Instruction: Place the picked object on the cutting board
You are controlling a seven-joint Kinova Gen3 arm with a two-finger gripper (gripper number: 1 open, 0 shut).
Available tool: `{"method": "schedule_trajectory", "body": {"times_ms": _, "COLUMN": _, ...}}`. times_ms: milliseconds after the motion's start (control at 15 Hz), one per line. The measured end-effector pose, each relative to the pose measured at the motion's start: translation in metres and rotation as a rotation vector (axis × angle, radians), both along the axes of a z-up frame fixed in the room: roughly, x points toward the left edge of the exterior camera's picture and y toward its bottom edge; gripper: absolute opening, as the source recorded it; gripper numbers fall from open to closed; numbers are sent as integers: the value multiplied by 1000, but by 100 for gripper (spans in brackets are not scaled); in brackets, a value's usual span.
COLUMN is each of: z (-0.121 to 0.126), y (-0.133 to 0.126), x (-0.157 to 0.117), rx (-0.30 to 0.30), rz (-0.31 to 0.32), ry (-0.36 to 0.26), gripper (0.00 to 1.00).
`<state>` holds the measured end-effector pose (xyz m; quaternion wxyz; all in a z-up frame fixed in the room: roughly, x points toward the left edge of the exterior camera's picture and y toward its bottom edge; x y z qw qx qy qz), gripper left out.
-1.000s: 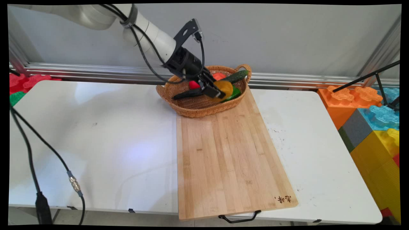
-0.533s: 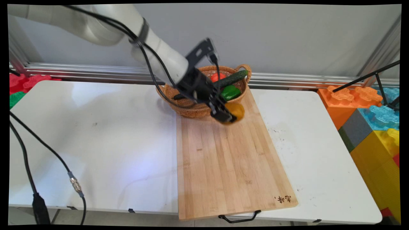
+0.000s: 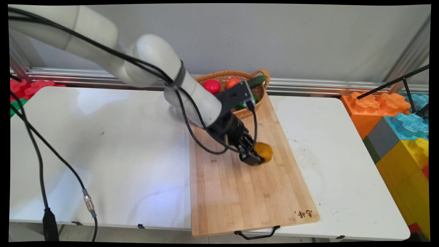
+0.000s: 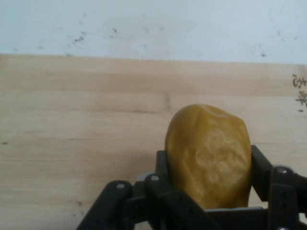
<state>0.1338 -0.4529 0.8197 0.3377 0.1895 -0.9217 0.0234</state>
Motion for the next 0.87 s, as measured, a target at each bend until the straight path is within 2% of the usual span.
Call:
{"method": "schedule_trajectory", "body": {"times_ms": 333, "z": -28, "y": 7, "x": -15, "rx": -6, "rz": -3, "ry": -13, "gripper": 0}}
{"method": "schedule_trajectory", "body": {"times_ms": 600, "z": -38, "y": 12, "x": -20, "rx": -20, "rz": -13, "ry": -14, "gripper": 0}}
{"method": "schedule_trajectory", "body": {"times_ms": 667, "z": -39, "y": 13, "x": -20, "rx": -24, "rz": -18, "ry": -12, "gripper": 100}}
{"method": "schedule_trajectory", "body": {"times_ms": 867, "z": -37, "y": 17, "x": -18, "rx": -40, "rz": -27, "ry": -8, "gripper": 100}}
